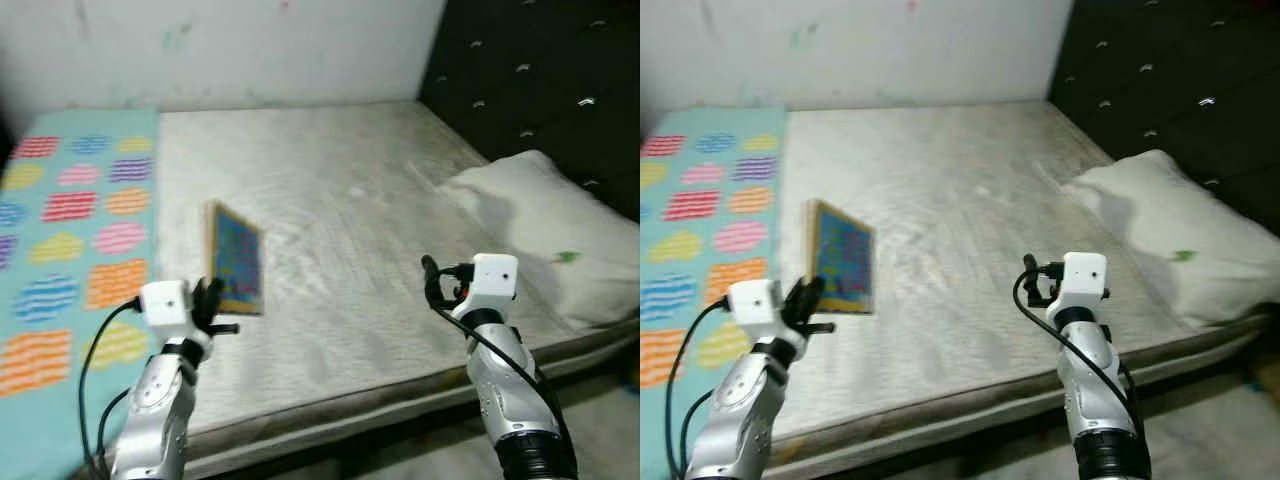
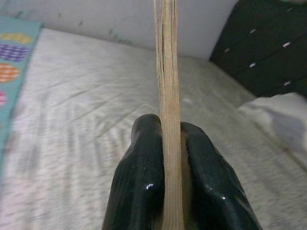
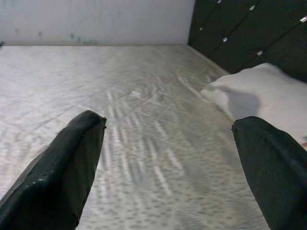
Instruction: Clean up the room
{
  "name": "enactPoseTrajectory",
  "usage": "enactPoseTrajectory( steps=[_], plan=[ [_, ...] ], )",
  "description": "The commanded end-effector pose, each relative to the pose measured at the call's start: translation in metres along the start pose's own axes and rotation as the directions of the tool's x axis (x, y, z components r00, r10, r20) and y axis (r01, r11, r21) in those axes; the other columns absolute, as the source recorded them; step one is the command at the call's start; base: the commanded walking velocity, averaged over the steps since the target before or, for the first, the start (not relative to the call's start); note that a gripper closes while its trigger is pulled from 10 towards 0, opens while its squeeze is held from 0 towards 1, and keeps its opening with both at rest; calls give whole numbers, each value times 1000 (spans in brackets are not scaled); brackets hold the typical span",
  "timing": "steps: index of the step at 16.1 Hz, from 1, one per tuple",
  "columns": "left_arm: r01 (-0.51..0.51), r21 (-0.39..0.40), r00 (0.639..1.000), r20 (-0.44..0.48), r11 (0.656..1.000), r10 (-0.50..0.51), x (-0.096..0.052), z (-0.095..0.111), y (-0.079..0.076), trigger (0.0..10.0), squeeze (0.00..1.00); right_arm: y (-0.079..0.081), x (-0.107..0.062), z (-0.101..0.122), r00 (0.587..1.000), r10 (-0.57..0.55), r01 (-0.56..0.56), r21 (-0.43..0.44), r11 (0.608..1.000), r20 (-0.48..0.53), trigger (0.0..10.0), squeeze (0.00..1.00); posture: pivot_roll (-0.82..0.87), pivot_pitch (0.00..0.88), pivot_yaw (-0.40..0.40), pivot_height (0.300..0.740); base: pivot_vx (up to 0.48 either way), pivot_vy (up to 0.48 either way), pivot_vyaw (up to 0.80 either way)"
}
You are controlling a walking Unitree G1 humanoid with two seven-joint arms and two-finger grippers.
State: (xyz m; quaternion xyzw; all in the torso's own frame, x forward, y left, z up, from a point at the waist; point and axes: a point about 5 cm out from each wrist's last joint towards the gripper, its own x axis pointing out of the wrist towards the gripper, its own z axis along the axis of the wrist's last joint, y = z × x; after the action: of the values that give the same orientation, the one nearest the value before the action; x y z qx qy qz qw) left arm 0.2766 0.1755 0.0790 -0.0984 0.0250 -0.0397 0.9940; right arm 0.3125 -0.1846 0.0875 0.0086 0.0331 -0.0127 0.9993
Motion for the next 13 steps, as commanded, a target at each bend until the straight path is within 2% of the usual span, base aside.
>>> enactPoseTrajectory(
  steps=[1,4,8,13],
  plan=[
    [-12,15,999,37,1000,12,1,9,6,10000,0,4,2,4,1000,15,-15,-4,1000,13,10000,0,-99,0,-35,740,0,-472,0],
    [-13,16,999,36,1000,12,2,9,6,10000,0,8,2,6,998,48,-47,-38,998,30,10000,0,-99,0,-34,740,0,-457,133],
    [-12,17,999,36,1000,11,3,9,6,10000,0,8,3,6,999,46,-45,-34,998,28,10000,0,-100,0,-34,740,0,-383,750],
    [-2,-18,999,54,1000,3,3,10,5,10000,0,7,3,4,999,47,-46,-34,998,23,10000,0,-100,0,-34,740,0,0,0]
  ],
)
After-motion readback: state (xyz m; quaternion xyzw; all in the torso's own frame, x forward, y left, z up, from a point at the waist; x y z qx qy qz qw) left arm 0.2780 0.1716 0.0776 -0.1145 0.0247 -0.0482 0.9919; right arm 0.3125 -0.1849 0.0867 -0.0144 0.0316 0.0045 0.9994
